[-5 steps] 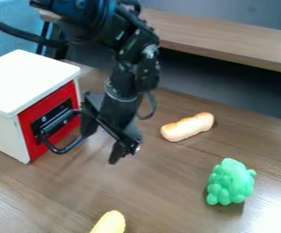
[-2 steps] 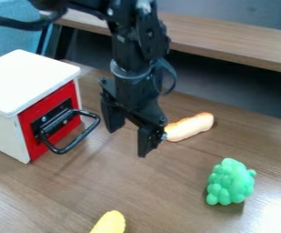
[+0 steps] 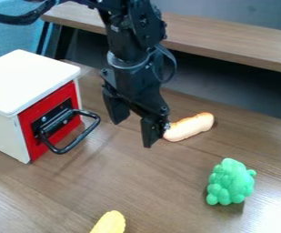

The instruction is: Close the drawer

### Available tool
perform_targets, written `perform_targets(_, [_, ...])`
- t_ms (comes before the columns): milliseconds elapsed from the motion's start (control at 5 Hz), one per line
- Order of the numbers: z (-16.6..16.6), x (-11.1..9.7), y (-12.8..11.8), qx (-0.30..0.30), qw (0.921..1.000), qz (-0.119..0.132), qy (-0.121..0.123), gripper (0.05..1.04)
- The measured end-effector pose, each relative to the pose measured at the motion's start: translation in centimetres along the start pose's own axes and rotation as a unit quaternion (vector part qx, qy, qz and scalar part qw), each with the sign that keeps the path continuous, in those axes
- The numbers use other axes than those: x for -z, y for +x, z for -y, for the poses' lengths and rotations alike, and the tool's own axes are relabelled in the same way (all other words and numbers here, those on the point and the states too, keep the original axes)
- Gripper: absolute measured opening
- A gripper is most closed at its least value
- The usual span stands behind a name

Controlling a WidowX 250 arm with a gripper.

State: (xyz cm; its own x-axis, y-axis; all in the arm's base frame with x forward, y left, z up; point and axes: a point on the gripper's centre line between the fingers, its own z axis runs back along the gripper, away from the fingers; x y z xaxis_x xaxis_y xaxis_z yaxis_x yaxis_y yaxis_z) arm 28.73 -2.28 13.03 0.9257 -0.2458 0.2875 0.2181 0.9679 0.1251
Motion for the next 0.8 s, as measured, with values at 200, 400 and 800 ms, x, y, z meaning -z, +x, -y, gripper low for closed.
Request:
perform_targets(200, [-0.5,0.1,0.2,-0.014,0.9998,0.010,-0.009,0.999])
perform_targets(400, [-0.8,0.1,0.3,-0.023,0.9995,0.016,-0.017,0.999])
perform_targets(800, [-1.8,-0.2,1.6,-0.044,0.9975,0.042,-0.035,0.999])
